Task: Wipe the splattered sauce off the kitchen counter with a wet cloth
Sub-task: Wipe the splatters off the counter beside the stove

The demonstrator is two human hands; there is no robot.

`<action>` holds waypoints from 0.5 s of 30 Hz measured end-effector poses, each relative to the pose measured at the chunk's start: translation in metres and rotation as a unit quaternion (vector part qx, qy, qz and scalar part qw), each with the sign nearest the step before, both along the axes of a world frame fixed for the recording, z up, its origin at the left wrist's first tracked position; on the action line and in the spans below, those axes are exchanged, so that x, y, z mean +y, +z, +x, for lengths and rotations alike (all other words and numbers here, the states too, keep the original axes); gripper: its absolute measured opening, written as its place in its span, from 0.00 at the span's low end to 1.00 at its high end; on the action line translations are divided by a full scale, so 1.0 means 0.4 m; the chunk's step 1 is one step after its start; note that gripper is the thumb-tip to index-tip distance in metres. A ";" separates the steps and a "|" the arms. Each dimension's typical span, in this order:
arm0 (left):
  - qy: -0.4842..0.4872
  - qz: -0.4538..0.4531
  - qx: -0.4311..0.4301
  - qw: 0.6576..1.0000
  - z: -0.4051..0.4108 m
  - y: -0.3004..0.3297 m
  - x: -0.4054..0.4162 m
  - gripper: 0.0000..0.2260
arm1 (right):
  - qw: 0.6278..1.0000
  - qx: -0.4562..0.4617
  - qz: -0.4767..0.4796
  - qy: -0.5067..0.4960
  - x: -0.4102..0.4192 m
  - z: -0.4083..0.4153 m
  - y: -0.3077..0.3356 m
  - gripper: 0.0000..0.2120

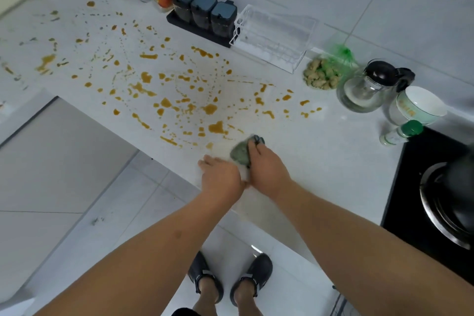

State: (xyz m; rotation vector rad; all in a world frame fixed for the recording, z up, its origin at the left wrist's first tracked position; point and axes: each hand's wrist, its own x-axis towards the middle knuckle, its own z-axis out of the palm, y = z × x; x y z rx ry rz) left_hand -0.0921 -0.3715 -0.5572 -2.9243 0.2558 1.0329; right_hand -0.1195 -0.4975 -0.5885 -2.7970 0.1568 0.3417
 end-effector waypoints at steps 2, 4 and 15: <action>0.028 -0.039 0.024 0.999 -0.008 0.020 0.029 0.45 | 0.997 -0.038 0.016 -0.062 -0.070 -0.051 0.002 0.33; 0.056 -0.098 0.007 0.994 0.006 0.021 0.076 0.45 | 0.991 -0.055 -0.016 -0.119 -0.162 -0.086 0.007 0.26; 0.076 0.029 0.014 0.997 0.126 0.023 0.219 0.47 | 0.982 0.059 -0.117 -0.139 0.052 0.117 0.037 0.16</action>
